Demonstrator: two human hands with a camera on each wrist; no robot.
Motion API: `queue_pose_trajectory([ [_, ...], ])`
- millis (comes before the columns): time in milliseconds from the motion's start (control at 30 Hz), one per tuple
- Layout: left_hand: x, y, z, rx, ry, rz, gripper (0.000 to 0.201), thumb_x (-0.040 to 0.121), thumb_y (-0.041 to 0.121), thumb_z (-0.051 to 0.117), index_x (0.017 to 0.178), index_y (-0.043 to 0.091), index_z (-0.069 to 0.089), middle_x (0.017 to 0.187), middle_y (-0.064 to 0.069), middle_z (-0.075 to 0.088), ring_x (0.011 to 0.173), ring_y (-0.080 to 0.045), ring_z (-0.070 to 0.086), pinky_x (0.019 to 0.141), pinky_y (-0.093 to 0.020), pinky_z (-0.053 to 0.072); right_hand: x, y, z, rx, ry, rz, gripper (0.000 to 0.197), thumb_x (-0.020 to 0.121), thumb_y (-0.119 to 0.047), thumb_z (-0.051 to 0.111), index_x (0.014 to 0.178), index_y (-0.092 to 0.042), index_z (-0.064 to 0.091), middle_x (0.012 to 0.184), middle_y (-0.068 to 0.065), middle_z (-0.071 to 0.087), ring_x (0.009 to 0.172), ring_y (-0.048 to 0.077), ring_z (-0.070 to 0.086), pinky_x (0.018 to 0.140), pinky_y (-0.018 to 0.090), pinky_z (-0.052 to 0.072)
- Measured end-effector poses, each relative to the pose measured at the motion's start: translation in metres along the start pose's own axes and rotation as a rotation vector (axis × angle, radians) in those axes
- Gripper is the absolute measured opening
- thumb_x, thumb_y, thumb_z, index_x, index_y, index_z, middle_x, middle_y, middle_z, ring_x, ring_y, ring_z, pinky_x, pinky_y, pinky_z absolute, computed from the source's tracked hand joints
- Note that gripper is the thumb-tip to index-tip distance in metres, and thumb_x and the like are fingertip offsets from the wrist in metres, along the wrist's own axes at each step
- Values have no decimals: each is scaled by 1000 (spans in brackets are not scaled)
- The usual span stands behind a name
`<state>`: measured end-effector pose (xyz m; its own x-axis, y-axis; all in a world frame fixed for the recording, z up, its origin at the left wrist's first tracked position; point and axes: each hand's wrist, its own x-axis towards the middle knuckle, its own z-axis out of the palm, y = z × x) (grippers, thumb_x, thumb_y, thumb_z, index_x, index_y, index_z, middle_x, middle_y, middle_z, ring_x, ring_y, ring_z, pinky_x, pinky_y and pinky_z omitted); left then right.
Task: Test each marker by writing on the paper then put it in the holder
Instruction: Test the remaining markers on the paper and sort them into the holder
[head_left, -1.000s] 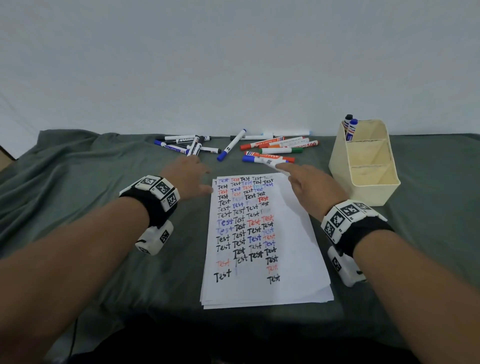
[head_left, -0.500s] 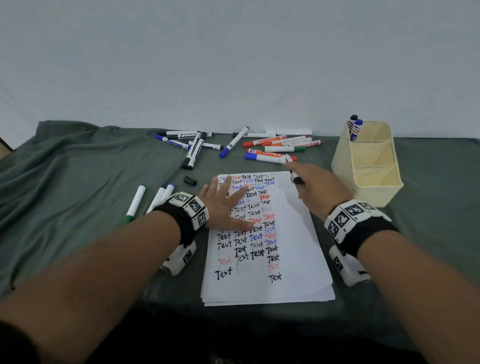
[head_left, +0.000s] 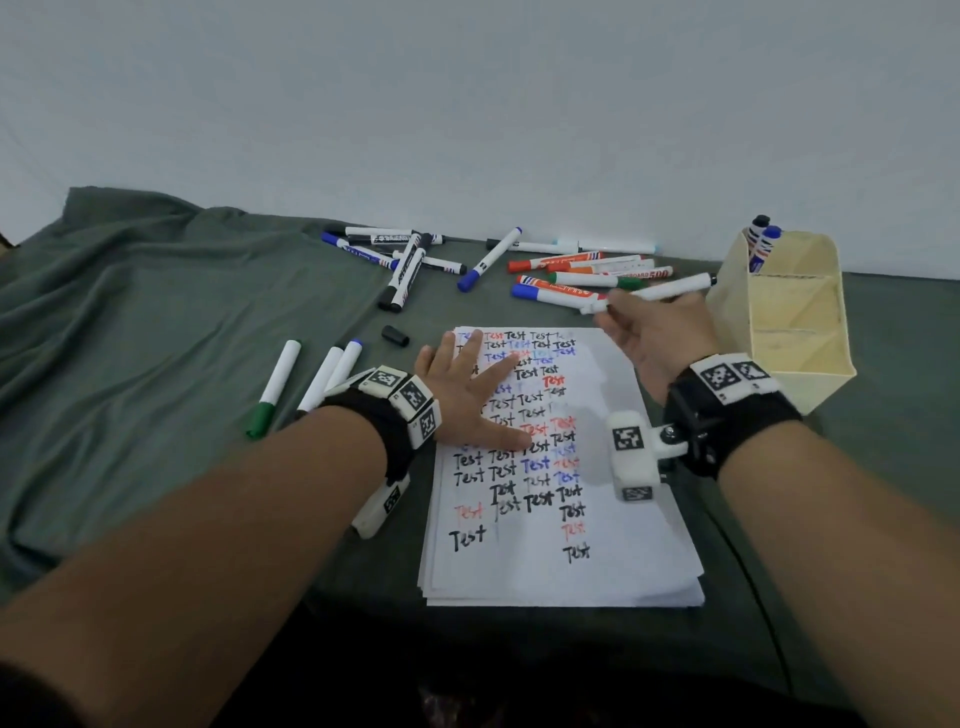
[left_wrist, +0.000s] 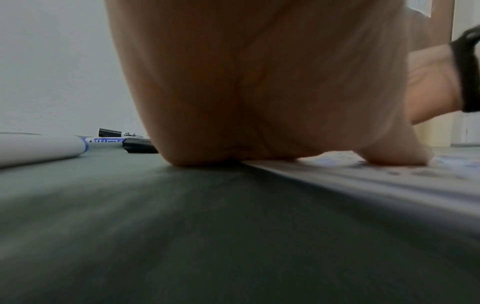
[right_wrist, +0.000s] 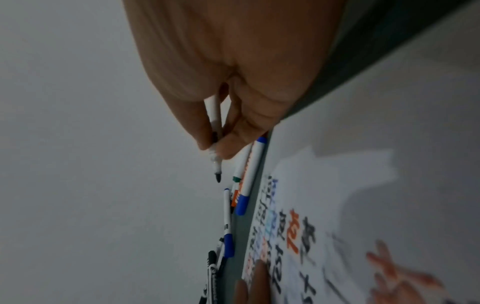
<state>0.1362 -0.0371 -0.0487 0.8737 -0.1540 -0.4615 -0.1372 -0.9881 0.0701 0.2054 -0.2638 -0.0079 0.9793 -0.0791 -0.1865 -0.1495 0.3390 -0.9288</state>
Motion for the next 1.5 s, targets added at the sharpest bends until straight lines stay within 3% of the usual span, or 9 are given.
queue_pose_trajectory([
  [133, -1, 0, 0, -14, -10, -2, 118, 57, 104, 32, 148, 52, -22, 159, 0, -37, 145, -32, -36, 118, -56, -17, 6, 27, -2, -31, 25, 31, 29, 84, 6, 76, 105, -10, 64, 95, 13, 72, 84, 24, 72, 72, 26, 59],
  [333, 0, 0, 0, -22, -17, -12, 119, 55, 105, 32, 147, 53, -23, 159, 1, -37, 145, -31, -36, 117, -57, -18, 13, 44, -15, -310, -54, -118, 22, 81, -2, 82, 96, -10, 68, 91, 18, 72, 83, 24, 75, 78, 31, 62],
  [633, 2, -1, 0, -25, -26, -16, 125, 45, 109, 26, 146, 55, -25, 158, 2, -38, 145, -31, -36, 116, -59, -18, 19, 51, -19, -513, -86, -161, 27, 78, -19, 87, 97, -9, 71, 93, 15, 76, 91, 30, 75, 89, 47, 61],
  [733, 2, -1, -1, -23, -33, -15, 129, 38, 110, 22, 145, 55, -26, 158, 2, -38, 145, -31, -36, 116, -59, -19, 18, 51, -18, -533, -93, -177, 25, 79, -19, 87, 95, -10, 71, 91, 13, 75, 85, 21, 75, 87, 42, 62],
  [867, 2, -1, -2, -33, -32, -18, 128, 39, 110, 23, 145, 56, -26, 158, 3, -39, 144, -30, -37, 115, -59, -20, 19, 52, -18, -563, -121, -175, 22, 79, -17, 85, 93, -12, 69, 74, -3, 73, 71, 8, 71, 73, 29, 59],
  [1067, 1, -1, -1, -30, -31, -19, 125, 44, 109, 27, 145, 56, -26, 158, 4, -39, 144, -30, -36, 116, -59, -19, 17, 50, -18, -534, -104, -174, 20, 80, -17, 85, 92, -9, 71, 86, 11, 77, 83, 23, 76, 90, 47, 61],
  [1233, 0, 0, -1, -27, -24, -28, 121, 50, 107, 31, 145, 56, -24, 159, 4, -37, 145, -30, -36, 116, -60, -17, 17, 51, -17, -578, -118, -185, 20, 78, -20, 85, 89, -17, 70, 80, 4, 77, 81, 21, 76, 89, 49, 61],
  [1367, -1, 1, -2, -28, -28, -26, 121, 50, 107, 31, 145, 56, -24, 159, 3, -37, 145, -30, -36, 116, -61, -17, 15, 50, -17, -563, -92, -190, 17, 79, -19, 83, 73, -31, 73, 80, 5, 76, 89, 31, 74, 91, 53, 59],
  [1500, 0, 1, -2, -30, -29, -31, 122, 49, 107, 31, 145, 57, -24, 159, 4, -37, 145, -30, -35, 116, -61, -17, 15, 51, -18, -567, -91, -179, 16, 78, -20, 83, 85, -21, 69, 81, 5, 76, 87, 29, 74, 90, 51, 59],
])
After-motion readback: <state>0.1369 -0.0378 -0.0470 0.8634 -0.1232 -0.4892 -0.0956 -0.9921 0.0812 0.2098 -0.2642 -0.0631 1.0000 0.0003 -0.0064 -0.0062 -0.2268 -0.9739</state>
